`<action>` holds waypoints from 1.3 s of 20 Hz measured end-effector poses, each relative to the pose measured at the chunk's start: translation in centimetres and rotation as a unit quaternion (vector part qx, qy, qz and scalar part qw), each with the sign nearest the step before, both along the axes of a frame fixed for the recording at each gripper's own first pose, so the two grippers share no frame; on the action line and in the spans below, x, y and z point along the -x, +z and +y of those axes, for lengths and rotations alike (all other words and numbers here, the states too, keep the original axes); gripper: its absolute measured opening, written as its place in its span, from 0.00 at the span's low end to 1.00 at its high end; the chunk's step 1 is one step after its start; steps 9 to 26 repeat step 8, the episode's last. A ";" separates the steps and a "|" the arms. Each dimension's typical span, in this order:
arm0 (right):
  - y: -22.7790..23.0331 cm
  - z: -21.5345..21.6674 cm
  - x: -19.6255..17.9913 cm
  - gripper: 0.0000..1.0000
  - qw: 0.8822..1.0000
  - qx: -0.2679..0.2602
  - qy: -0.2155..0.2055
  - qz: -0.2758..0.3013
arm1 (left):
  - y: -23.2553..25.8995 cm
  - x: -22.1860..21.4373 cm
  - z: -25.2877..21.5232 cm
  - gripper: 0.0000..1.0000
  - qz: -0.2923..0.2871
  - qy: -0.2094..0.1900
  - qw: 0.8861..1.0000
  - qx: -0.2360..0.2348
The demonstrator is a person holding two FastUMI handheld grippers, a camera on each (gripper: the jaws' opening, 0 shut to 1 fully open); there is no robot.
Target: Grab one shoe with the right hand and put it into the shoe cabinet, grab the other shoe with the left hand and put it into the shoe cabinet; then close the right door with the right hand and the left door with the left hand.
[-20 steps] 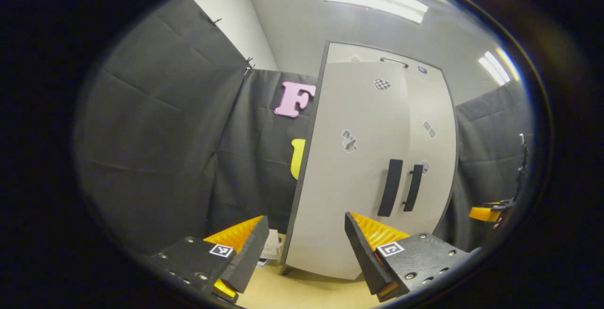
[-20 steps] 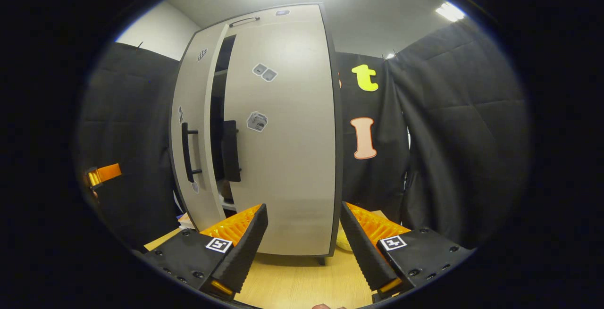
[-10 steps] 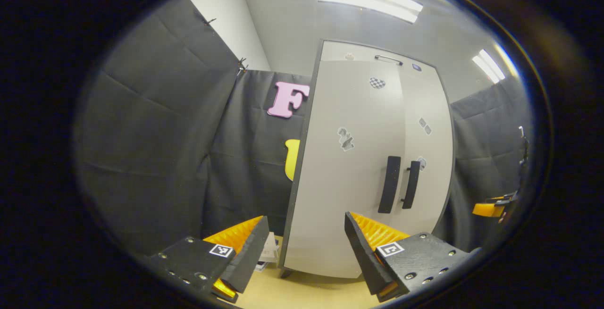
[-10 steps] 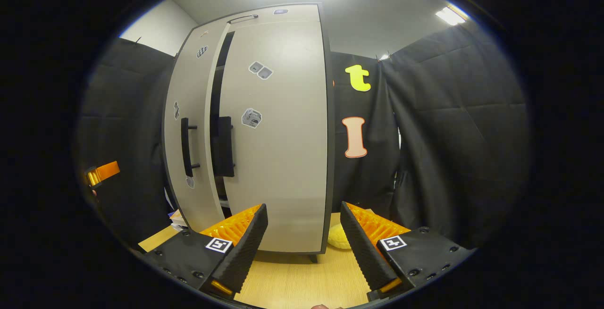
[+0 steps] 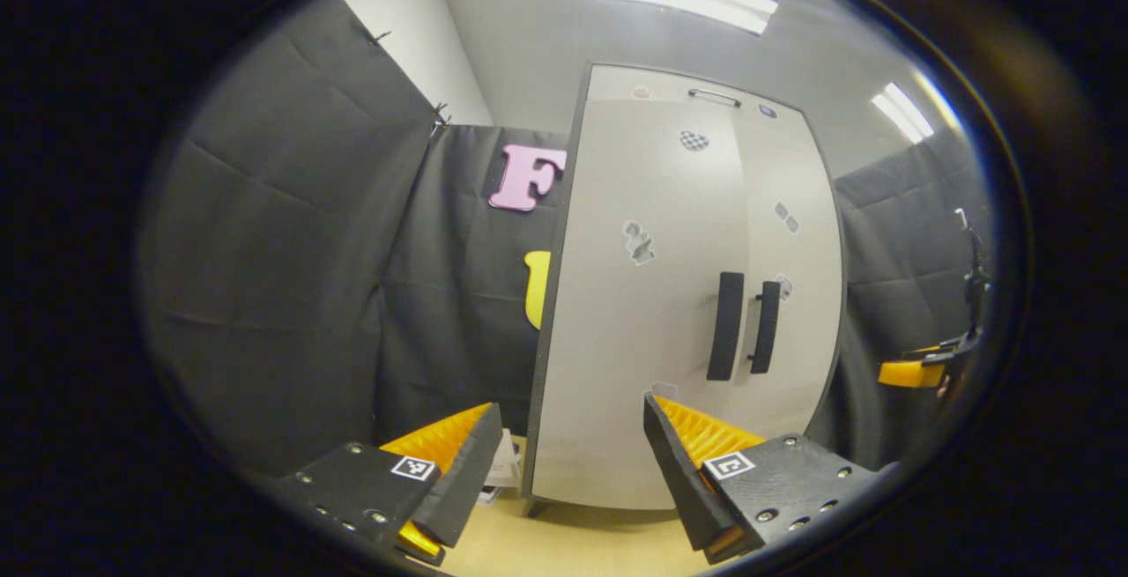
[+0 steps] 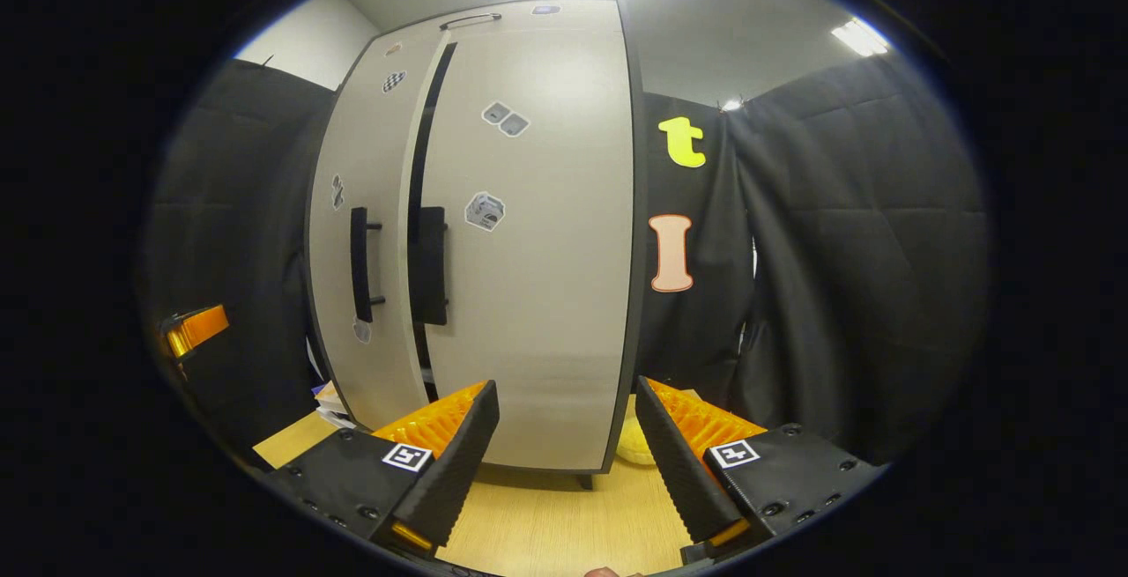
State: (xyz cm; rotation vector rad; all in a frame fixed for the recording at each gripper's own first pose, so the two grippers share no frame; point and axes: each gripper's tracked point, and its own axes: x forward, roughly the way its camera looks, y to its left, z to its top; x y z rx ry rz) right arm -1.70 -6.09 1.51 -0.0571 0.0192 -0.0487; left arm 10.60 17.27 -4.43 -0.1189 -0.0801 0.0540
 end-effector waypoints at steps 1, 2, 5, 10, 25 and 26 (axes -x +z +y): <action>0.2 0.0 -0.2 0.98 1.000 -0.002 0.000 0.002 | 0.0 0.0 0.0 0.93 -0.001 -0.001 1.000 0.000; 0.4 0.0 -0.5 0.98 1.000 -0.004 0.000 0.004 | 0.2 0.2 0.1 0.93 -0.003 -0.001 1.000 -0.001; 0.5 0.3 -1.3 0.98 1.000 -0.005 0.005 0.015 | 0.5 1.0 1.4 0.93 -0.009 0.008 1.000 -0.015; 0.8 1.1 -1.9 0.93 1.000 0.002 0.020 0.009 | 0.6 1.7 3.5 0.94 -0.005 0.031 0.999 -0.039; 0.8 1.1 -1.9 0.93 1.000 0.002 0.020 0.009 | 0.6 1.7 3.5 0.94 -0.005 0.031 0.999 -0.039; 0.8 1.1 -1.9 0.93 1.000 0.002 0.020 0.009 | 0.6 1.7 3.5 0.94 -0.005 0.031 0.999 -0.039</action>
